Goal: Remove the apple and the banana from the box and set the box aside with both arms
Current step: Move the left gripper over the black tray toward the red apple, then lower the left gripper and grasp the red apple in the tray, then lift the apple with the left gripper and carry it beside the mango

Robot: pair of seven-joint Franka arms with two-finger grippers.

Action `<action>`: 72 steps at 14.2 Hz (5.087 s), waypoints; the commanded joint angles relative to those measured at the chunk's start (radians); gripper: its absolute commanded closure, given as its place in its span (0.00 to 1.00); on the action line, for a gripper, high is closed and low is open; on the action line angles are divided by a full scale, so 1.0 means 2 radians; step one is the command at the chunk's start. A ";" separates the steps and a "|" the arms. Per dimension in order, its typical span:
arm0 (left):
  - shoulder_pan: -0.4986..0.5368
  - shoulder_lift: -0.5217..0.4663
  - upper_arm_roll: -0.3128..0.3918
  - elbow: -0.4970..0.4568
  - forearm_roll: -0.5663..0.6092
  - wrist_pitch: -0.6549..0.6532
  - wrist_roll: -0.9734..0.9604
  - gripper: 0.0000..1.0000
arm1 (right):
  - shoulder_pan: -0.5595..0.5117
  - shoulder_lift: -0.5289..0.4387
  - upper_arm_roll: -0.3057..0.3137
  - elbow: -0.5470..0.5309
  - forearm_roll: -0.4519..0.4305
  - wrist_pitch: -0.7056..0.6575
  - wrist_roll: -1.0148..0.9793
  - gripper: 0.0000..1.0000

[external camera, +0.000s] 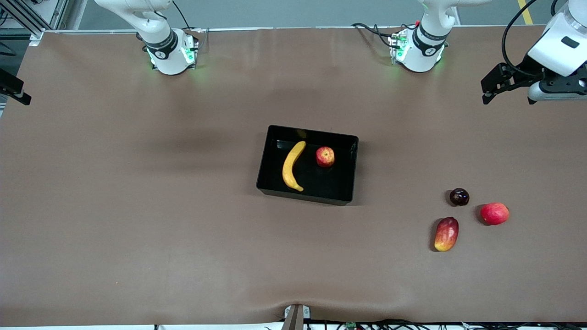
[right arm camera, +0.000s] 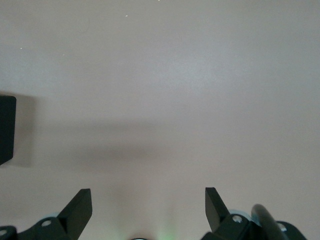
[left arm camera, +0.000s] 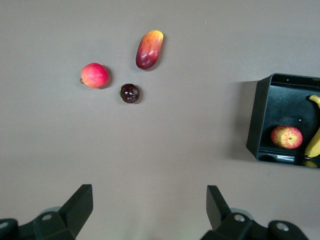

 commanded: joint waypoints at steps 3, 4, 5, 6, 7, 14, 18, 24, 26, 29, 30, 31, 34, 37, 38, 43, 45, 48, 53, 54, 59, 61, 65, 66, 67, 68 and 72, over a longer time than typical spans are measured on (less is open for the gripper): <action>0.000 0.014 -0.002 0.015 -0.001 -0.011 0.008 0.00 | -0.012 0.002 0.007 0.008 0.006 -0.005 -0.007 0.00; 0.000 0.016 -0.001 0.015 -0.001 -0.011 0.007 0.00 | -0.012 0.003 0.007 0.008 0.008 -0.007 -0.007 0.00; -0.002 0.016 -0.001 0.016 0.000 -0.011 0.003 0.00 | -0.011 0.005 0.007 0.008 0.008 -0.008 -0.009 0.00; -0.002 0.022 -0.001 0.019 0.000 -0.011 0.002 0.00 | -0.009 0.005 0.007 0.008 0.008 -0.008 -0.009 0.00; -0.002 0.032 -0.002 0.026 -0.001 -0.011 0.005 0.00 | -0.012 0.006 0.007 0.008 0.008 -0.008 -0.009 0.00; -0.008 0.068 -0.043 0.014 -0.002 0.010 -0.001 0.00 | -0.013 0.007 0.007 0.008 0.008 -0.007 -0.009 0.00; -0.009 0.081 -0.110 -0.029 -0.001 0.069 -0.050 0.00 | -0.013 0.008 0.007 0.008 0.007 -0.006 -0.008 0.00; -0.076 0.161 -0.153 -0.046 0.040 0.140 -0.213 0.00 | -0.013 0.021 0.007 0.009 0.002 0.014 -0.007 0.00; -0.115 0.200 -0.153 -0.046 0.063 0.168 -0.275 0.00 | -0.013 0.024 0.007 0.009 0.003 0.040 -0.007 0.00; -0.147 0.250 -0.153 -0.046 0.095 0.219 -0.337 0.00 | -0.015 0.032 0.007 0.010 0.002 0.055 -0.007 0.00; -0.153 0.265 -0.153 -0.046 0.104 0.230 -0.345 0.00 | -0.015 0.033 0.006 0.010 0.001 0.062 -0.007 0.00; -0.160 0.277 -0.153 -0.047 0.109 0.240 -0.356 0.00 | -0.015 0.033 0.006 0.010 0.001 0.063 -0.007 0.00; -0.175 0.311 -0.153 -0.049 0.141 0.267 -0.416 0.00 | -0.019 0.033 0.006 0.010 0.002 0.063 -0.007 0.00; -0.176 0.335 -0.153 -0.051 0.158 0.282 -0.433 0.00 | -0.019 0.033 0.006 0.013 0.003 0.061 -0.009 0.00; -0.176 0.341 -0.153 -0.056 0.158 0.290 -0.445 0.00 | -0.019 0.032 0.006 0.014 0.003 0.058 -0.009 0.00; -0.174 0.354 -0.152 -0.085 0.164 0.335 -0.460 0.00 | -0.016 0.028 0.007 0.014 0.008 0.024 -0.011 0.00; -0.176 0.361 -0.152 -0.084 0.164 0.338 -0.461 0.00 | -0.016 0.027 0.006 0.014 0.008 -0.006 -0.009 0.00; -0.174 0.372 -0.152 -0.084 0.164 0.342 -0.461 0.00 | -0.016 0.028 0.007 0.026 0.007 -0.005 -0.011 0.00; -0.171 0.374 -0.152 -0.083 0.164 0.342 -0.460 0.75 | -0.014 0.034 0.009 0.027 0.009 0.000 -0.011 0.00; -0.170 0.372 -0.152 -0.082 0.164 0.340 -0.459 0.93 | -0.010 0.034 0.009 0.027 0.008 0.002 -0.012 0.00; -0.170 0.342 -0.152 -0.069 0.164 0.319 -0.454 1.00 | -0.013 0.034 0.010 0.027 0.008 0.002 -0.013 0.00; -0.170 0.324 -0.153 -0.043 0.164 0.279 -0.453 1.00 | -0.013 0.034 0.009 0.027 0.008 0.002 -0.012 0.00; -0.164 0.305 -0.156 0.030 0.155 0.185 -0.418 1.00 | -0.010 0.035 0.009 0.027 0.006 0.002 -0.011 0.00; -0.156 0.302 -0.156 0.045 0.148 0.166 -0.404 1.00 | -0.009 0.035 0.009 0.027 0.007 0.002 -0.011 0.00; -0.144 0.295 -0.156 0.056 0.138 0.152 -0.381 1.00 | -0.010 0.035 0.009 0.027 0.007 0.002 -0.011 0.00; -0.128 0.287 -0.156 0.061 0.126 0.144 -0.349 1.00 | -0.010 0.035 0.009 0.027 0.008 0.002 -0.011 0.00; -0.065 0.260 -0.155 0.061 0.092 0.121 -0.242 1.00 | -0.011 0.035 0.009 0.027 0.008 0.002 -0.011 0.00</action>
